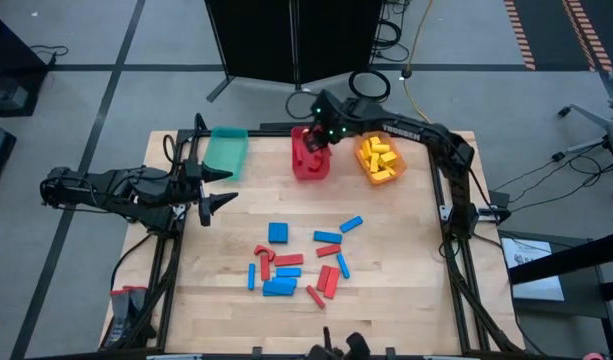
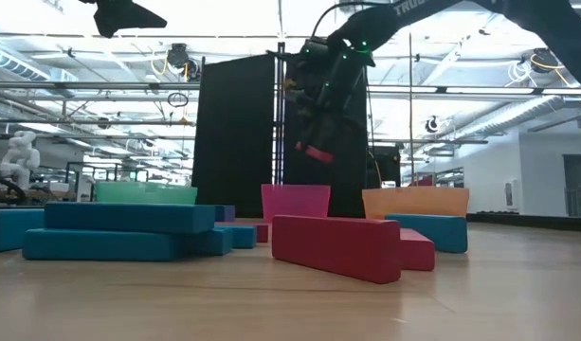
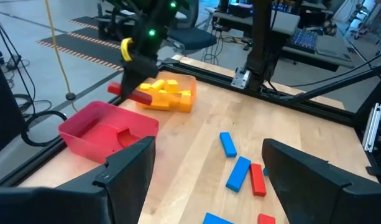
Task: Sort blocks
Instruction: Put the red block into the red bin
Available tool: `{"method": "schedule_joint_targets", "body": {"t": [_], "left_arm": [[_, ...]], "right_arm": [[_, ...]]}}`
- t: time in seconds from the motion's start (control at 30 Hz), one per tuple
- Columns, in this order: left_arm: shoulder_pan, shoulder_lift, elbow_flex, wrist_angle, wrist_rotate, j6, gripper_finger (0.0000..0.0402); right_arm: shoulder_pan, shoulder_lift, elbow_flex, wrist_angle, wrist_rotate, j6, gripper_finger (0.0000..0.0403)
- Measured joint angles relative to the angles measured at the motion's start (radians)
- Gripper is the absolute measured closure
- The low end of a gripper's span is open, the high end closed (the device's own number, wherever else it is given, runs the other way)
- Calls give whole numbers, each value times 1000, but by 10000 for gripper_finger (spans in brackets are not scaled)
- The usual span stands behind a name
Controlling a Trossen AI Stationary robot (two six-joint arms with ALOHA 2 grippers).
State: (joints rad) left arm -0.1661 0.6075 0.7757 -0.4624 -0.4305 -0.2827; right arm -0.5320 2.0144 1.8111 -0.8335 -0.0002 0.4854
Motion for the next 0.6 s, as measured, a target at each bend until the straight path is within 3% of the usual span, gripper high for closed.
{"method": "schedule_joint_targets", "body": {"t": [0.6], "left_arm": [[0,1,0,-2,-24,0,100]], "right_arm": [[-23,103,1,173,-109,79,287]]}}
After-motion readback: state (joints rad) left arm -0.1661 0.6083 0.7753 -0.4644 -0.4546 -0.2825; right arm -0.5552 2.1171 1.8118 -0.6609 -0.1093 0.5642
